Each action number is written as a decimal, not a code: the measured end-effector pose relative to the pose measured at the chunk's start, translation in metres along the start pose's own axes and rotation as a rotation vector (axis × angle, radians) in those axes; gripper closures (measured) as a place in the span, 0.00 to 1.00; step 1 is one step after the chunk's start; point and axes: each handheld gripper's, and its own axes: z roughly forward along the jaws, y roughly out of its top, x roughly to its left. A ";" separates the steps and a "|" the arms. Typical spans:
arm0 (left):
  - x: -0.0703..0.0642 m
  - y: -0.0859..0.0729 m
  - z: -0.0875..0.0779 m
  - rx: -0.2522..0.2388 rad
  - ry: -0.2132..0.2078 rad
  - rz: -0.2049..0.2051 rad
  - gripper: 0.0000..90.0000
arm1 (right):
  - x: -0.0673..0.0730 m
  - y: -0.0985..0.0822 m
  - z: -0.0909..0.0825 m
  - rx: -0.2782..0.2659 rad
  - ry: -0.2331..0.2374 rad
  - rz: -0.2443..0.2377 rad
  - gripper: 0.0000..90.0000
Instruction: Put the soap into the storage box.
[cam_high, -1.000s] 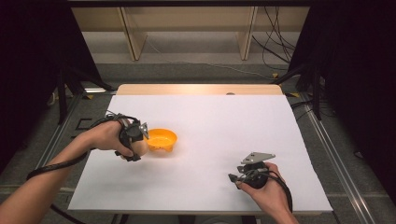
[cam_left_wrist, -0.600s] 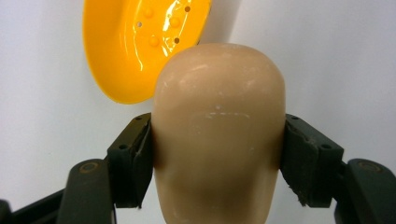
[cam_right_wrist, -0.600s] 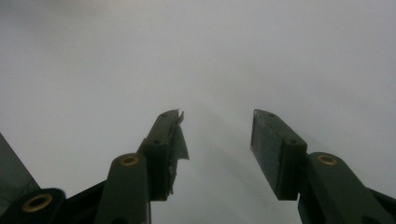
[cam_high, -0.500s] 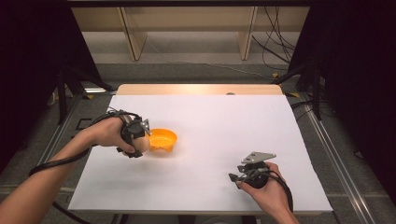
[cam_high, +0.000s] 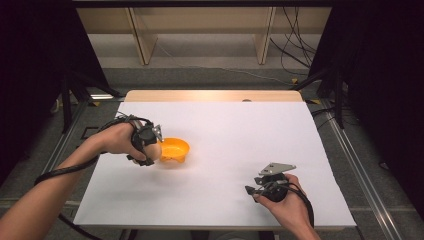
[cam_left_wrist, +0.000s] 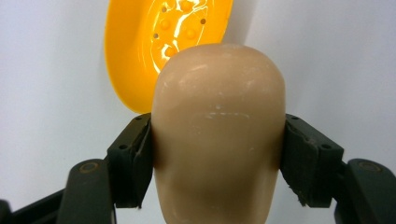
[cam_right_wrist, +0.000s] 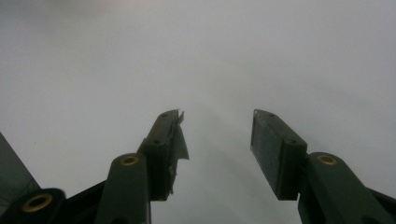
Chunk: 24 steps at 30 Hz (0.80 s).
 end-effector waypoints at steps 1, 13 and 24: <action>0.001 0.001 0.000 -0.007 0.004 -0.002 0.36 | 0.000 0.000 -0.001 -0.001 0.001 0.004 0.59; 0.005 0.004 -0.001 -0.021 0.016 -0.005 0.36 | -0.001 0.000 0.000 -0.003 -0.001 -0.017 0.59; 0.008 0.007 0.000 -0.026 0.020 -0.002 0.36 | 0.000 0.001 -0.002 0.016 0.000 0.016 0.59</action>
